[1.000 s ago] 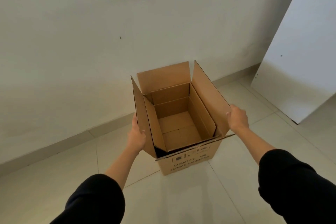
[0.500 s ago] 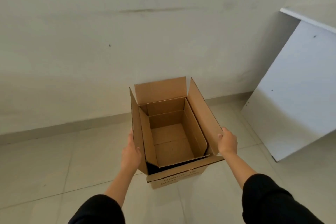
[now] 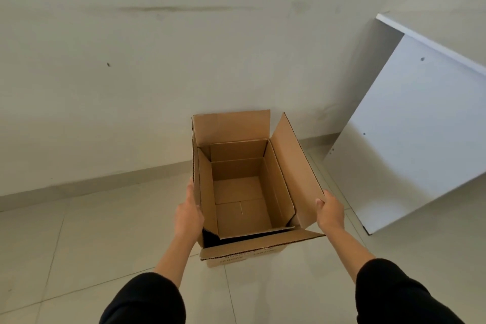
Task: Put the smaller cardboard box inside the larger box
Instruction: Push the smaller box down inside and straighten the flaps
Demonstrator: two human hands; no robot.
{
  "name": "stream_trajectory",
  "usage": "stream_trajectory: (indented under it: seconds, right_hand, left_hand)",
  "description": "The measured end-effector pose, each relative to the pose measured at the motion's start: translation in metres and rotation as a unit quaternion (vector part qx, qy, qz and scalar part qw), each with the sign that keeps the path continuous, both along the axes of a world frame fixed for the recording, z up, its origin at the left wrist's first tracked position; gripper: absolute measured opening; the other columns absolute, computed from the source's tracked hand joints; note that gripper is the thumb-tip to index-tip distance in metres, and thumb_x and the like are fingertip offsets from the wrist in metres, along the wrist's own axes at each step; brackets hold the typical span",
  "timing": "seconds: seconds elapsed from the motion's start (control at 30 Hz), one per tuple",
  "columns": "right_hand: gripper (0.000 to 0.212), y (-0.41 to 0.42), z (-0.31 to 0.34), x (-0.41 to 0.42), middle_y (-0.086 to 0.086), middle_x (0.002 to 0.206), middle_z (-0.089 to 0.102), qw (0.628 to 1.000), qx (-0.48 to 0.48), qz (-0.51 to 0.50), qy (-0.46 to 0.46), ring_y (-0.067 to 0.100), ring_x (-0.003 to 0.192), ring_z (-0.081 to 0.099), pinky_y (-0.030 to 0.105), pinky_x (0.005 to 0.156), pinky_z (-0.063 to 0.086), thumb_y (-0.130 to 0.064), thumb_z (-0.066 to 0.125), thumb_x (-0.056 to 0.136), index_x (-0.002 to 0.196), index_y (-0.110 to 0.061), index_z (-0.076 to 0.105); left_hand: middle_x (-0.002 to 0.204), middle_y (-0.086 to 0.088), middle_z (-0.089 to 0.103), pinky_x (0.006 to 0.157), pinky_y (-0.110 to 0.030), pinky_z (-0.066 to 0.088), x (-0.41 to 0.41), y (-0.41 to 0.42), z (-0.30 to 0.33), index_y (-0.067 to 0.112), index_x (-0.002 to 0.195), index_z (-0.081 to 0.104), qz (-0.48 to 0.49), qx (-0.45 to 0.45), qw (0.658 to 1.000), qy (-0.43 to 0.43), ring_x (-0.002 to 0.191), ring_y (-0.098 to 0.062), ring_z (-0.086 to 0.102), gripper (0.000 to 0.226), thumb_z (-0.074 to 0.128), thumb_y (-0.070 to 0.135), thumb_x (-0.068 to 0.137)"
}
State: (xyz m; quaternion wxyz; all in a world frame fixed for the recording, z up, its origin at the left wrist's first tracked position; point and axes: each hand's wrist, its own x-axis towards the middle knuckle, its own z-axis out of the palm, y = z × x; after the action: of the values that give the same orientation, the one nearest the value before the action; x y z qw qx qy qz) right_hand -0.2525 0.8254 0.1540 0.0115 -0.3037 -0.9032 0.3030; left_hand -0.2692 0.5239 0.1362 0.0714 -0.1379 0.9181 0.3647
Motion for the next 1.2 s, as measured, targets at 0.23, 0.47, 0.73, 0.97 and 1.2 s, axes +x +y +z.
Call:
stream_trajectory:
  seconds: [0.23, 0.47, 0.73, 0.97, 1.2]
  right_hand:
    - [0.038, -0.005, 0.0, -0.018, 0.019, 0.114, 0.063, 1.0, 0.026, 0.006, 0.015, 0.03, 0.104, 0.061, 0.037, 0.087, 0.05, -0.01, 0.042, 0.097, 0.134, -0.003, 0.043]
    - [0.025, 0.003, -0.018, -0.014, 0.0, 0.063, 0.05, 0.998, 0.042, 0.034, 0.028, 0.008, 0.054, 0.049, 0.019, 0.046, 0.037, -0.014, 0.039, 0.098, 0.12, -0.007, 0.048]
    - [0.024, 0.061, -0.022, -0.052, 0.002, 0.07, 0.055, 0.99, 0.06, 0.117, 0.057, 0.011, 0.061, 0.053, 0.02, 0.053, 0.038, -0.014, 0.04, 0.097, 0.118, -0.005, 0.05]
    - [0.032, 0.13, -0.029, -0.085, 0.013, 0.091, 0.064, 0.991, 0.024, 0.091, 0.09, 0.026, 0.086, 0.062, 0.031, 0.069, 0.048, -0.012, 0.041, 0.097, 0.126, -0.002, 0.05]
    - [0.029, 0.219, -0.029, -0.105, 0.021, 0.098, 0.063, 0.994, 0.039, 0.048, 0.091, 0.034, 0.087, 0.06, 0.035, 0.068, 0.045, -0.01, 0.037, 0.098, 0.123, -0.003, 0.048]
  left_hand:
    - [0.072, -0.008, 0.063, 0.045, -0.026, 0.046, -0.004, -0.002, -0.004, 0.025, 0.15, 0.011, 0.026, 0.046, 0.999, 0.001, 0.053, -0.018, 0.057, 0.068, 0.044, 0.005, 0.094]
    - [0.124, -0.019, 0.06, 0.069, -0.032, 0.05, 0.004, -0.019, 0.002, 0.02, 0.146, 0.02, 0.044, 0.085, 0.995, 0.017, 0.072, -0.017, 0.056, 0.061, 0.046, 0.003, 0.094]
    - [0.122, -0.021, 0.061, 0.065, -0.032, 0.051, 0.0, 0.043, 0.0, 0.019, 0.146, 0.02, 0.106, 0.059, 0.992, 0.032, 0.078, -0.025, 0.058, 0.062, 0.045, 0.003, 0.093]
    - [0.099, -0.018, 0.066, 0.048, -0.023, 0.04, -0.039, 0.117, -0.004, 0.017, 0.148, 0.018, 0.088, 0.0, 0.995, 0.038, 0.059, -0.017, 0.056, 0.064, 0.046, 0.002, 0.092]
    - [0.091, -0.011, 0.063, 0.053, -0.031, 0.05, -0.08, 0.198, -0.01, 0.026, 0.149, 0.011, 0.06, 0.009, 0.998, 0.021, 0.063, -0.022, 0.061, 0.069, 0.045, 0.005, 0.093]
